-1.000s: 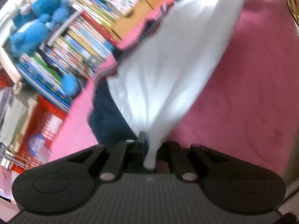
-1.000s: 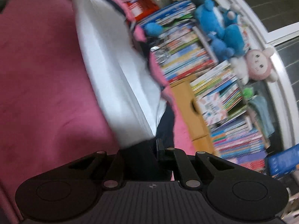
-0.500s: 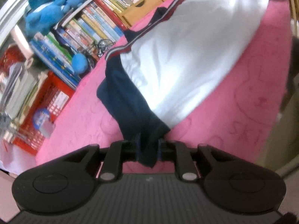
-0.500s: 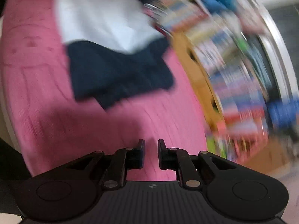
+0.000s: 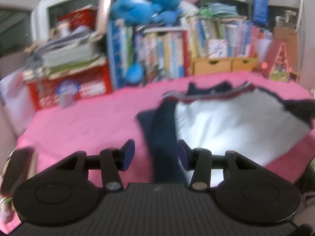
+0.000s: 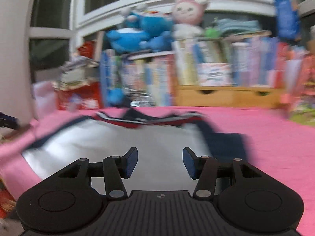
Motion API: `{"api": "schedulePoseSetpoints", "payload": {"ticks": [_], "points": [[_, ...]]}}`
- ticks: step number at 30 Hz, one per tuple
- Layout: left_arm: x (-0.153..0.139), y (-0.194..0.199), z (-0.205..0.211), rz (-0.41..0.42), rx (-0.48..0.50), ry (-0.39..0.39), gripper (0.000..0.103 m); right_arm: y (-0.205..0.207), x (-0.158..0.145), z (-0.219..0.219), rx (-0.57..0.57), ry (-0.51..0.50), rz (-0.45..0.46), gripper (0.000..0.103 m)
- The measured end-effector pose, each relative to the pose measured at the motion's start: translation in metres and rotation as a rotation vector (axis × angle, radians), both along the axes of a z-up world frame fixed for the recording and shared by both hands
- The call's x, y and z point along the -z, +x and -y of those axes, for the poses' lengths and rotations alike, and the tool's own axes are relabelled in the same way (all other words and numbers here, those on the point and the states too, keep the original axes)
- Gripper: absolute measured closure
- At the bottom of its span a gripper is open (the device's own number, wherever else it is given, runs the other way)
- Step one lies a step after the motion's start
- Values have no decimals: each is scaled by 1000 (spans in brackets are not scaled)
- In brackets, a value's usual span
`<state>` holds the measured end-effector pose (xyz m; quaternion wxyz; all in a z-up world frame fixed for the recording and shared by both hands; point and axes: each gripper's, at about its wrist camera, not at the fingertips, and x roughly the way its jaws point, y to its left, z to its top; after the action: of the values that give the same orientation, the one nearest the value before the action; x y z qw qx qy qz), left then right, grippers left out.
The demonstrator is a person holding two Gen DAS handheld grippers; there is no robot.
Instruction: Fold clothes
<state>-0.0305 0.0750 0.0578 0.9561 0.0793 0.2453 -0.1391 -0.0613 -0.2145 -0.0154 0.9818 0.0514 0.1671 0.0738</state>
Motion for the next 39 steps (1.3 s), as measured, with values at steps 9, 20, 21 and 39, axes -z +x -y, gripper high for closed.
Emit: {"api": "schedulePoseSetpoints", "payload": {"ticks": [9,20,21,39], "points": [[62,84,87,-45,34,-69,53,82,10,-42,-36,-50,-172,41],[73,111,24,-26,-194,159,57,72,29,17,160,-295,-215,100],[74,115,9,-47,-251,157,56,71,32,22,199,-335,-209,100],[17,102,88,-17,128,38,61,78,-8,4,-27,-62,-142,62]]}}
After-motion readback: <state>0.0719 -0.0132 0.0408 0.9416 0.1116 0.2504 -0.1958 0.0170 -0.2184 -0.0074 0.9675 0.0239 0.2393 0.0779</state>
